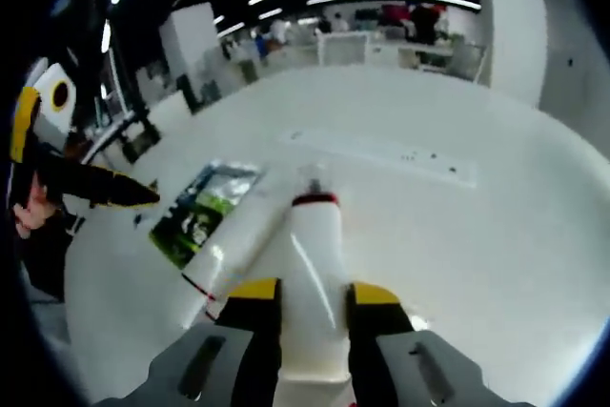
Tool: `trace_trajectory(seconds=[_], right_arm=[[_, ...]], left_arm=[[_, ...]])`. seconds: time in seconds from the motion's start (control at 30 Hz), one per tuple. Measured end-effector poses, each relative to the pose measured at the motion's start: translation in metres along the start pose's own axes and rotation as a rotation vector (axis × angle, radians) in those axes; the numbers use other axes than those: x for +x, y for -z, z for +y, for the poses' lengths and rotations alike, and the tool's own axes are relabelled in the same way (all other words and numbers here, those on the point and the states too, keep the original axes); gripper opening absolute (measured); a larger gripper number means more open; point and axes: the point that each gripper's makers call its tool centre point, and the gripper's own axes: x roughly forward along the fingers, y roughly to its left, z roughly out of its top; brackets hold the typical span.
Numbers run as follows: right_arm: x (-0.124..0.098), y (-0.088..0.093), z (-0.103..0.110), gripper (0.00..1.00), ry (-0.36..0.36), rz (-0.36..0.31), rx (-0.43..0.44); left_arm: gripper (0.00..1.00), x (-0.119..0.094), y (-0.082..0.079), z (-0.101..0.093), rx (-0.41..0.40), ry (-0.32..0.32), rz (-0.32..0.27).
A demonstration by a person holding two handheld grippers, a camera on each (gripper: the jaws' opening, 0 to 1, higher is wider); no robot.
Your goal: Arrange the skincare products in the storage area until every visible bottle or jar stands upright without overlapping.
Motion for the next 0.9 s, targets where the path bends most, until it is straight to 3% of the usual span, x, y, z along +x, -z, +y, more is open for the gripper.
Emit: trace_trajectory(seconds=[0.1, 0.27, 0.33, 0.4, 0.47, 0.53, 0.7, 0.8, 0.83, 0.9], right_arm=[[-0.001, 0.000, 0.000, 0.19, 0.018, 0.000, -0.115], [0.002, -0.002, -0.006, 0.18, 0.028, -0.018, -0.178], [0.002, -0.005, -0.008, 0.18, 0.038, -0.040, -0.225], [0.006, -0.005, -0.011, 0.18, 0.043, -0.051, -0.263], [0.007, -0.006, -0.011, 0.18, 0.049, -0.053, -0.295], [0.005, -0.008, -0.011, 0.18, 0.078, -0.061, -0.402], [0.004, -0.005, -0.006, 0.18, 0.086, -0.085, -0.474], [0.004, -0.006, -0.007, 0.19, 0.086, -0.088, -0.477], [0.005, -0.006, -0.007, 0.19, 0.089, -0.089, -0.491], [0.002, -0.004, -0.006, 0.19, 0.089, -0.087, -0.499]], left_arm=[[0.76, 0.017, 0.001, 0.001, -0.028, -0.038, 0.022], [0.72, 0.039, 0.004, 0.010, -0.145, -0.093, 0.026], [0.72, 0.059, 0.000, 0.019, -0.161, -0.097, 0.027], [0.70, 0.063, 0.006, 0.021, -0.226, -0.105, 0.035], [0.64, 0.065, 0.003, 0.020, -0.254, -0.117, 0.008], [0.63, 0.069, 0.003, 0.021, -0.301, -0.123, -0.024], [0.58, 0.079, 0.014, 0.022, -0.302, -0.169, -0.025], [0.53, 0.081, 0.011, 0.029, -0.285, -0.218, -0.059], [0.50, 0.079, 0.006, 0.037, -0.269, -0.271, -0.102], [0.44, 0.082, 0.009, 0.037, -0.275, -0.274, -0.090]])
